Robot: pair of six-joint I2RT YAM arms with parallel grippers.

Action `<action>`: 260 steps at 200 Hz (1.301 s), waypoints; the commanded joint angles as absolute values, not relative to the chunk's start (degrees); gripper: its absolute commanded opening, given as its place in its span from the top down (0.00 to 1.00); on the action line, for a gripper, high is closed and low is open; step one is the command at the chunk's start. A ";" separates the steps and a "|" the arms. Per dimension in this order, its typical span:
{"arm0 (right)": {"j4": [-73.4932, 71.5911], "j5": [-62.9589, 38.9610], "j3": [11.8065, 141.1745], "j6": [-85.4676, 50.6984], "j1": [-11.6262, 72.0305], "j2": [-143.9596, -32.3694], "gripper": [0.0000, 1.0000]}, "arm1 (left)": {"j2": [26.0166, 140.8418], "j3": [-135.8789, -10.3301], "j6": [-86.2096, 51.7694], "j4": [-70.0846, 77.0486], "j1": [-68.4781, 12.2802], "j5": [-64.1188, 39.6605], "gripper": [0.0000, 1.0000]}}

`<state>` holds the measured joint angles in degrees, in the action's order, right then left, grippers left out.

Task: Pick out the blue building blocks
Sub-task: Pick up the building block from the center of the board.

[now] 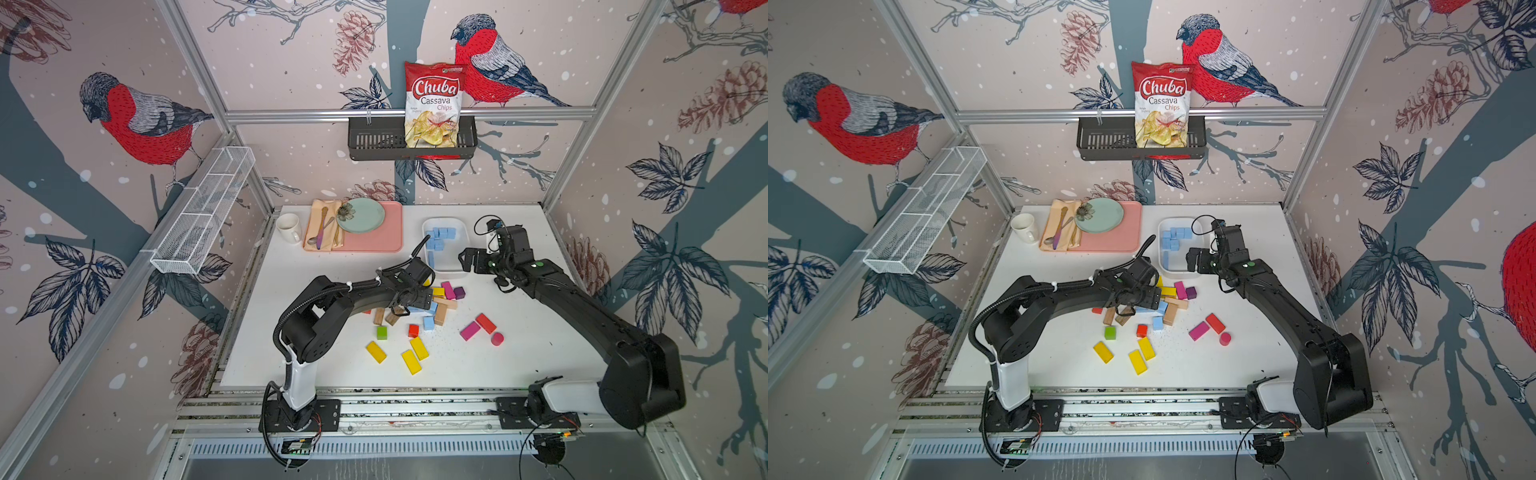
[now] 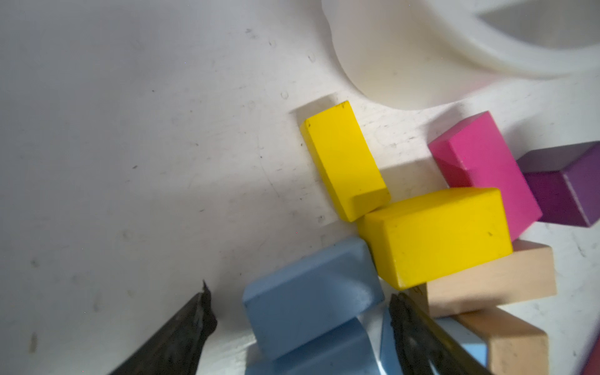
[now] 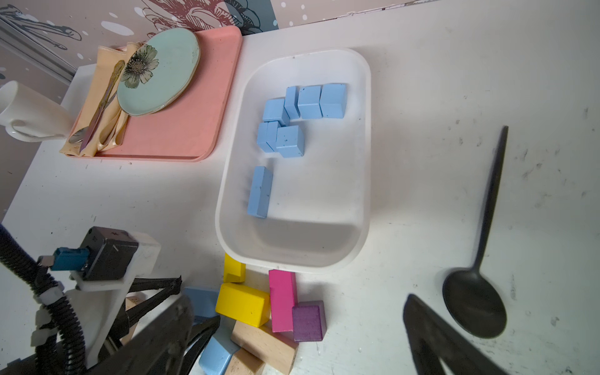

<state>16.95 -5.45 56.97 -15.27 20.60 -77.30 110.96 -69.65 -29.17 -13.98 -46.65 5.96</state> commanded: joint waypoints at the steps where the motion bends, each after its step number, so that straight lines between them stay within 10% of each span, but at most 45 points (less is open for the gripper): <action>1: 16.00 -5.89 56.99 -15.24 20.74 -77.41 0.00 | 111.77 -70.52 -30.15 -13.44 -46.50 5.19 0.11; 179: 15.13 -6.58 56.25 -15.57 20.83 -78.54 0.00 | 111.82 -69.82 -31.51 -14.66 -45.45 6.57 0.31; 260: 14.85 -6.96 56.25 -15.87 20.92 -79.08 0.00 | 111.10 -70.34 -32.58 -14.21 -45.26 5.77 0.14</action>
<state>16.23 -6.50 56.38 -15.40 20.88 -78.96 111.37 -69.84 -30.92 -13.52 -45.23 5.52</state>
